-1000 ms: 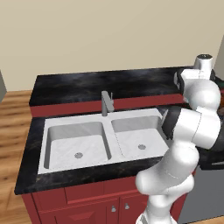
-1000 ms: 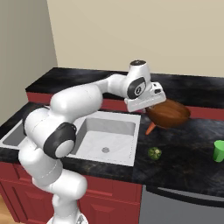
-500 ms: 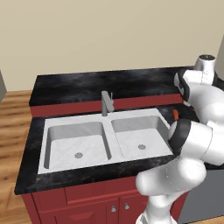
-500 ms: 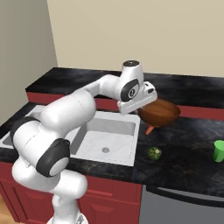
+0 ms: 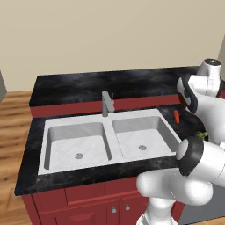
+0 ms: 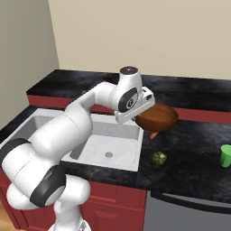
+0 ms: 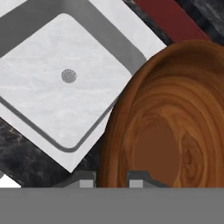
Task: Remove the broccoli and carrot from the sink. Then move the bowl and cup from the counter to the sink for washing.
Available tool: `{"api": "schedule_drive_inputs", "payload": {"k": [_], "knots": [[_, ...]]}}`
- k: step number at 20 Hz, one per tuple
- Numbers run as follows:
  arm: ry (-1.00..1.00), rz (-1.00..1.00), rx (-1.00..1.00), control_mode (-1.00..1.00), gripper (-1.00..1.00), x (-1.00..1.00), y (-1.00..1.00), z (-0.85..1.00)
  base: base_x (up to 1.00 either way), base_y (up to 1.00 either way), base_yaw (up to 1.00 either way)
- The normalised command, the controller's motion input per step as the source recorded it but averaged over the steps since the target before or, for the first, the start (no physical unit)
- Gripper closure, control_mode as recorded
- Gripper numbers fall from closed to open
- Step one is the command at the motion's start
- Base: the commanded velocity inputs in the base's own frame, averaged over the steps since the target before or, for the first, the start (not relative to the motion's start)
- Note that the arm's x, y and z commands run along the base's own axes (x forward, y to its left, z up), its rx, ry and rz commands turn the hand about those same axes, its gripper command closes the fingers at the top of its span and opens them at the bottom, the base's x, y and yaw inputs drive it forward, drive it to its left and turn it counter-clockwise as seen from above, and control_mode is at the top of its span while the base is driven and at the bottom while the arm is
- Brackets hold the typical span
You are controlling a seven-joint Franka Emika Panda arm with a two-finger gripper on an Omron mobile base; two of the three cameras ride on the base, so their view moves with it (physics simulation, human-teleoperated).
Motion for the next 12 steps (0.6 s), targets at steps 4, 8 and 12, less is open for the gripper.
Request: {"api": "schedule_drive_inputs", "payload": {"k": [4,8,12], "knots": [[-0.07,0.09,0.0,-1.0,1.0,-0.22,0.29,0.01,0.0,0.0,0.0],[0.0,0.12,0.0,-1.0,1.0,-0.16,0.33,0.02,0.0,0.0,0.0],[0.0,0.13,0.0,-1.0,1.0,-0.13,0.32,0.0,0.0,0.0,0.0]]}}
